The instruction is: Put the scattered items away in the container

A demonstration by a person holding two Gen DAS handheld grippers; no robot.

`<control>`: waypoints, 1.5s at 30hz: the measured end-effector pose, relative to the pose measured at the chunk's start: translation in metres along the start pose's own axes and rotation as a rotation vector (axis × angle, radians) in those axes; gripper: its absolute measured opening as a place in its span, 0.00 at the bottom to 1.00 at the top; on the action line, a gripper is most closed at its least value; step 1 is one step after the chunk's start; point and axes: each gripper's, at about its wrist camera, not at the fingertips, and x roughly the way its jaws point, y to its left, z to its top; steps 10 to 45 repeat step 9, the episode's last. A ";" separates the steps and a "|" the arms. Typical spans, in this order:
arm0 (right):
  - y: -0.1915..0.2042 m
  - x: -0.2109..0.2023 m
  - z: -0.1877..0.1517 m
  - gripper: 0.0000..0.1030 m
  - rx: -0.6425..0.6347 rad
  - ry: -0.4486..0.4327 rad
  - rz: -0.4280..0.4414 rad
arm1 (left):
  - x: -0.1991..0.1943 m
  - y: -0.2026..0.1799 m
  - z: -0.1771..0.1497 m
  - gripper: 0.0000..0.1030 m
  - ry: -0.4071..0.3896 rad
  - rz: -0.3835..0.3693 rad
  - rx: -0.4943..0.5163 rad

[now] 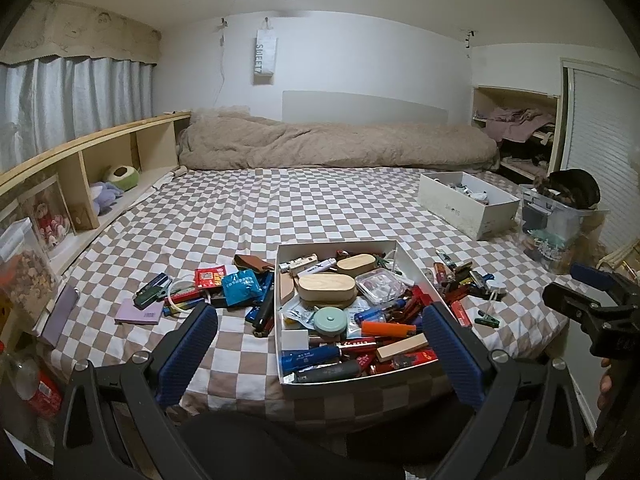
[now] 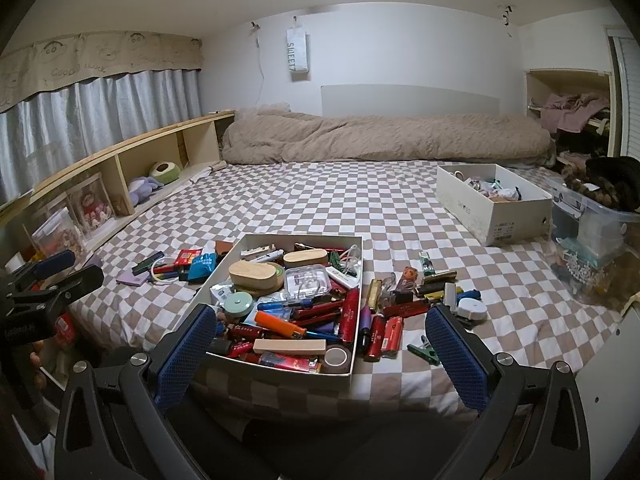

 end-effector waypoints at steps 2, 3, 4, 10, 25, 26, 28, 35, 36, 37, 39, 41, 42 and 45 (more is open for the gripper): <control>0.000 0.000 0.000 1.00 0.002 0.000 -0.001 | -0.002 -0.001 0.000 1.00 -0.009 0.006 0.002; 0.000 0.001 -0.001 1.00 0.003 0.001 -0.002 | -0.002 -0.001 -0.001 1.00 -0.010 0.007 0.002; -0.001 0.001 -0.001 1.00 0.003 0.001 -0.002 | -0.002 -0.002 0.000 1.00 -0.009 0.006 0.003; -0.001 0.001 -0.002 1.00 0.002 0.004 -0.001 | -0.003 -0.001 -0.001 1.00 -0.013 0.009 -0.002; -0.001 0.001 -0.002 1.00 0.002 0.004 -0.001 | -0.003 -0.001 -0.001 1.00 -0.013 0.009 -0.002; -0.001 0.001 -0.002 1.00 0.002 0.004 -0.001 | -0.003 -0.001 -0.001 1.00 -0.013 0.009 -0.002; -0.001 0.001 -0.002 1.00 0.002 0.004 -0.001 | -0.003 -0.001 -0.001 1.00 -0.013 0.009 -0.002; -0.001 0.001 -0.002 1.00 0.002 0.004 -0.001 | -0.003 -0.001 -0.001 1.00 -0.013 0.009 -0.002; -0.001 0.001 -0.002 1.00 0.002 0.004 -0.001 | -0.003 -0.001 -0.001 1.00 -0.013 0.009 -0.002; -0.001 0.001 -0.002 1.00 0.002 0.004 -0.001 | -0.003 -0.001 -0.001 1.00 -0.013 0.009 -0.002; -0.001 0.001 -0.002 1.00 0.002 0.004 -0.001 | -0.003 -0.001 -0.001 1.00 -0.013 0.009 -0.002; -0.001 0.001 -0.002 1.00 0.002 0.004 -0.001 | -0.003 -0.001 -0.001 1.00 -0.013 0.009 -0.002; -0.001 0.001 -0.002 1.00 0.002 0.004 -0.001 | -0.003 -0.001 -0.001 1.00 -0.013 0.009 -0.002; -0.001 0.001 -0.002 1.00 0.002 0.004 -0.001 | -0.003 -0.001 -0.001 1.00 -0.013 0.009 -0.002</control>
